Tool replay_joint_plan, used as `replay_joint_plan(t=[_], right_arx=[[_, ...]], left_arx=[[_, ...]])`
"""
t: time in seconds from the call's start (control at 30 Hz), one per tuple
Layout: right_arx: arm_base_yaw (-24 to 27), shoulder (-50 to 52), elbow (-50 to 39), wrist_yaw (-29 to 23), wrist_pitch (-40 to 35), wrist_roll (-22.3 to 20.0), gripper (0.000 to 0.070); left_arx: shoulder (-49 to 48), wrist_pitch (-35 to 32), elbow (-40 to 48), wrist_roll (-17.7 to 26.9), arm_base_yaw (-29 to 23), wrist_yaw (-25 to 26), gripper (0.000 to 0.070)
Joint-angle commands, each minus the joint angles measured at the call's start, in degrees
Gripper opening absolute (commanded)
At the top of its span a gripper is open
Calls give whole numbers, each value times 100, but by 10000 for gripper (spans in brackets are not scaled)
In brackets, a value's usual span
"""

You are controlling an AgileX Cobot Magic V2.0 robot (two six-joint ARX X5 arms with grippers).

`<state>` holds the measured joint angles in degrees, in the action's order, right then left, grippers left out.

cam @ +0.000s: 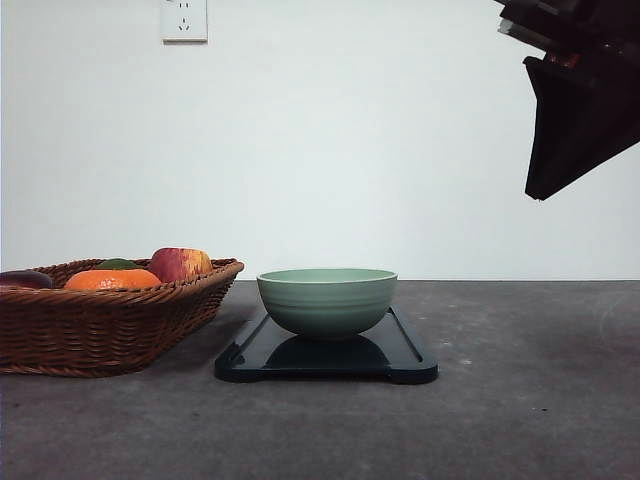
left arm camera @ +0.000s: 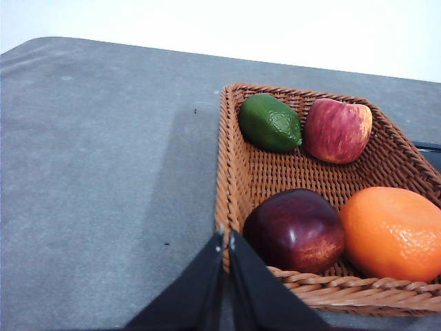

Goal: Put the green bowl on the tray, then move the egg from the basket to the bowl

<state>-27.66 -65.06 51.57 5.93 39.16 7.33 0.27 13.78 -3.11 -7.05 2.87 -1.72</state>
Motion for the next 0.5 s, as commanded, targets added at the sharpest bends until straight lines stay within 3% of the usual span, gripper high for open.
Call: replay_joint_plan(t=[0.0,0.13,0.23,0.47], right_arx=[[-34,-37,57,-8,-64,-36,18],[-28,140,-52,-270,-378,-194,18],[-10,521,-446,-547,-1162,-443,18],[460,1869,-1894,-556,-2923,-779,17]], left_arx=[[-9,32,103,-7,2,-21,0],[-9,32,103,-7,2,-21,0],[-9,33,103,-7,2,-21,0],[-9,33,103,-7,2,-21,0]])
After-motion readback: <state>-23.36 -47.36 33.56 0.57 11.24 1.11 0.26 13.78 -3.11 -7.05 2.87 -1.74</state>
